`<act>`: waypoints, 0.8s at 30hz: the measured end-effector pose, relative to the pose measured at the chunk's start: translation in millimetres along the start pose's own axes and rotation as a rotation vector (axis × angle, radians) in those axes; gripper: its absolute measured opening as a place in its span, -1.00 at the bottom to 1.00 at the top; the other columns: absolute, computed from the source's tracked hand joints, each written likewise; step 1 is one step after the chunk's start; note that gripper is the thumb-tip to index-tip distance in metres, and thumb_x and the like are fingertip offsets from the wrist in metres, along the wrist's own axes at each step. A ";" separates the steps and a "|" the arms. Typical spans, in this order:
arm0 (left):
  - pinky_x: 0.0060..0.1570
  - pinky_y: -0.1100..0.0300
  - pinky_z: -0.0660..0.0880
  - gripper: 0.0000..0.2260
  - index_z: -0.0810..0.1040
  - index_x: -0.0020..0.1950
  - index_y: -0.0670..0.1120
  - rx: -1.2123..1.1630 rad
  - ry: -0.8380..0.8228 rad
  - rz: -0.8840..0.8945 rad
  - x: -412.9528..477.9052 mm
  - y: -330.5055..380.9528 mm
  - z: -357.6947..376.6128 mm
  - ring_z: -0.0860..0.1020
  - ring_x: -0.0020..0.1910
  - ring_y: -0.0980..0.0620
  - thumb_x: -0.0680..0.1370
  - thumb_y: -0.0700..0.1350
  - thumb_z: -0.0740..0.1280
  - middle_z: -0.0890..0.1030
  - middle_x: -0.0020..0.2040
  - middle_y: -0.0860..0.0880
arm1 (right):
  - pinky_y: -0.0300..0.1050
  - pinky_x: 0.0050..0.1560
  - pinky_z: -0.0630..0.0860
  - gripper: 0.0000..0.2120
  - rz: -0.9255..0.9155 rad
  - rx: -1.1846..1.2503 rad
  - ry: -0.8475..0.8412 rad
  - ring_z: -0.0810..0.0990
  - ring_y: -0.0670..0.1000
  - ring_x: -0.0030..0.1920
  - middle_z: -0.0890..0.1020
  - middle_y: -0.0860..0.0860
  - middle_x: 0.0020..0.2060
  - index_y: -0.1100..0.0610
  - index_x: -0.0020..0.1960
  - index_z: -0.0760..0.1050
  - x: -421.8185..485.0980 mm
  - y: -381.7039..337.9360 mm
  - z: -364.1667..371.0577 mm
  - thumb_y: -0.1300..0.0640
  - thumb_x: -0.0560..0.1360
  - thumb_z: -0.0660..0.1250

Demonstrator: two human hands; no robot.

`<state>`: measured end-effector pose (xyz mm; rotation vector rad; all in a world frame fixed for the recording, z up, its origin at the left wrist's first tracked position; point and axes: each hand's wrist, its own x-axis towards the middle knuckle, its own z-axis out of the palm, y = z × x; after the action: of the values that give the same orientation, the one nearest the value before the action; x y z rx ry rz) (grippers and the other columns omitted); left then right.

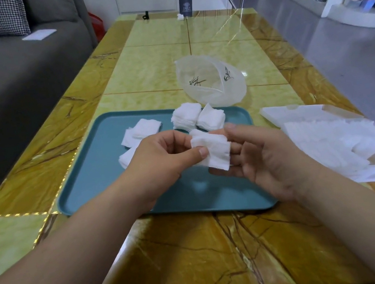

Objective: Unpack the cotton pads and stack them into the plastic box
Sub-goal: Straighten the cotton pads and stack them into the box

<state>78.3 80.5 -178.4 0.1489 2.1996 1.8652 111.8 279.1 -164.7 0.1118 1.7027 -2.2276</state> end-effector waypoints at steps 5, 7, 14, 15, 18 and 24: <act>-0.19 0.29 0.48 -0.68 0.63 0.12 0.07 0.103 0.048 -0.008 -0.9 -0.9 0.0 0.65 -0.14 0.13 0.43 -0.03 0.61 0.71 0.02 0.12 | 0.06 0.14 0.68 -0.71 -0.110 -0.160 0.089 0.72 0.16 0.13 0.75 0.19 0.06 0.20 0.20 0.65 0.5 9.9 -1.8 0.27 0.49 0.51; -0.17 0.34 0.49 -0.72 0.65 0.15 0.04 0.046 -0.032 -0.014 -2.2 0.2 0.8 0.66 -0.14 0.18 0.47 -0.08 0.58 0.73 0.00 0.10 | 0.05 0.12 0.69 -0.76 -0.109 -0.175 0.107 0.72 0.17 0.13 0.75 0.19 0.06 0.22 0.22 0.64 0.5 10.6 -2.8 0.34 0.56 0.40; -0.23 0.25 0.51 -0.93 0.74 0.00 -0.04 -0.002 -0.027 0.018 -3.1 0.9 3.6 0.60 -0.22 0.14 0.54 -0.11 0.51 0.76 -0.10 -0.05 | -0.02 0.01 0.72 -0.81 -0.129 -0.169 0.372 0.76 0.11 0.03 0.78 0.14 -0.07 0.20 0.12 0.69 5.5 12.1 -2.0 0.27 0.50 0.51; -0.27 0.32 0.48 -0.93 0.74 0.02 -0.03 0.008 -0.023 0.019 -3.8 1.3 3.6 0.59 -0.24 0.16 0.55 -0.10 0.51 0.75 -0.13 0.00 | -0.04 -0.02 0.72 -0.85 -0.131 -0.168 0.413 0.77 0.09 -0.02 0.78 0.13 -0.11 0.18 0.07 0.70 5.8 11.8 -2.8 0.27 0.51 0.51; -0.34 0.35 0.45 -0.93 0.75 0.03 -0.03 0.019 -0.018 0.037 -3.5 0.1 4.1 0.56 -0.31 0.14 0.58 -0.10 0.47 0.70 -0.25 0.04 | -0.09 -0.08 0.72 -0.90 -0.107 -0.130 0.437 0.77 0.09 -0.04 0.78 0.12 -0.13 0.18 0.05 0.71 6.0 12.0 -2.1 0.26 0.55 0.48; -0.16 0.16 0.58 -0.84 0.75 0.09 -0.04 -0.013 -0.054 0.046 -2.4 0.1 6.5 0.60 -0.22 0.11 0.66 -0.12 0.35 0.70 -0.16 -0.07 | -0.07 -0.06 0.72 -0.84 -0.108 -0.169 0.403 0.76 0.01 -0.03 0.79 0.06 -0.09 0.16 0.12 0.73 5.3 10.8 2.7 0.23 0.56 0.46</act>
<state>82.2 86.2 -179.0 0.2467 2.1654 1.8756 110.4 272.9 -175.3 0.4649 2.1427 -2.2370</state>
